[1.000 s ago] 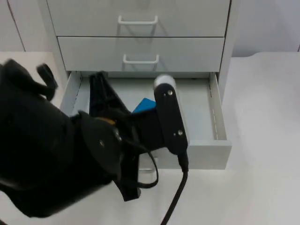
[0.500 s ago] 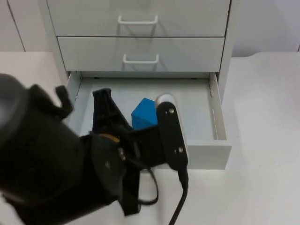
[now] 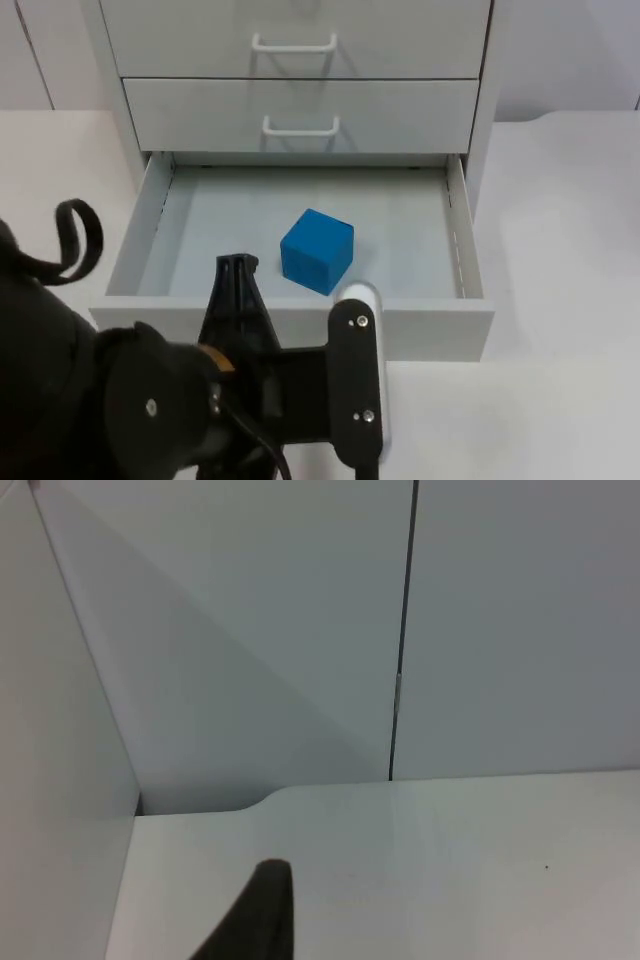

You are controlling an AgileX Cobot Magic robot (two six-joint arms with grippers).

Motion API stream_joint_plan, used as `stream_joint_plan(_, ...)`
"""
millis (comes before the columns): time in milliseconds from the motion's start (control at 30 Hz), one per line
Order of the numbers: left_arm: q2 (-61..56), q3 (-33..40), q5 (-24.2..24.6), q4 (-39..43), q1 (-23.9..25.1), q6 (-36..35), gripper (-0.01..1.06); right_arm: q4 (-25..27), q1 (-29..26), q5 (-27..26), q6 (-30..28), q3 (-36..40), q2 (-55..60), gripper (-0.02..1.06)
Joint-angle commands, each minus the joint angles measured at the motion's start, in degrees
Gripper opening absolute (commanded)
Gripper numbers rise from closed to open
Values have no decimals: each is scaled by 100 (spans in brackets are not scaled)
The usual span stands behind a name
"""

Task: Open the drawer with the left hand, place the block into the drawer with the right hand, then close the drawer with the left hand.

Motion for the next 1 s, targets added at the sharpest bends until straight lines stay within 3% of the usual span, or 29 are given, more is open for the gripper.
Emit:
stream_joint_plan(0,104,-32,104,258,77,-106,0,-4,-30,-94,-14,11,-36,103)
stream_joint_plan(400,637,-373,-163,521,337,-273,0,-4,-30,-185,-14,11,-36,103)
stream_joint_plan(667,664,-429,26,797,621,-341,0,-4,-30,-237,-14,11,-36,103)
stream_joint_plan(833,588,-429,659,973,666,-341,0,-4,-30,-250,-14,11,-36,103)
stream_joint_plan(967,615,-429,237,1024,666,-356,0,-4,-30,-261,-14,11,-36,103)
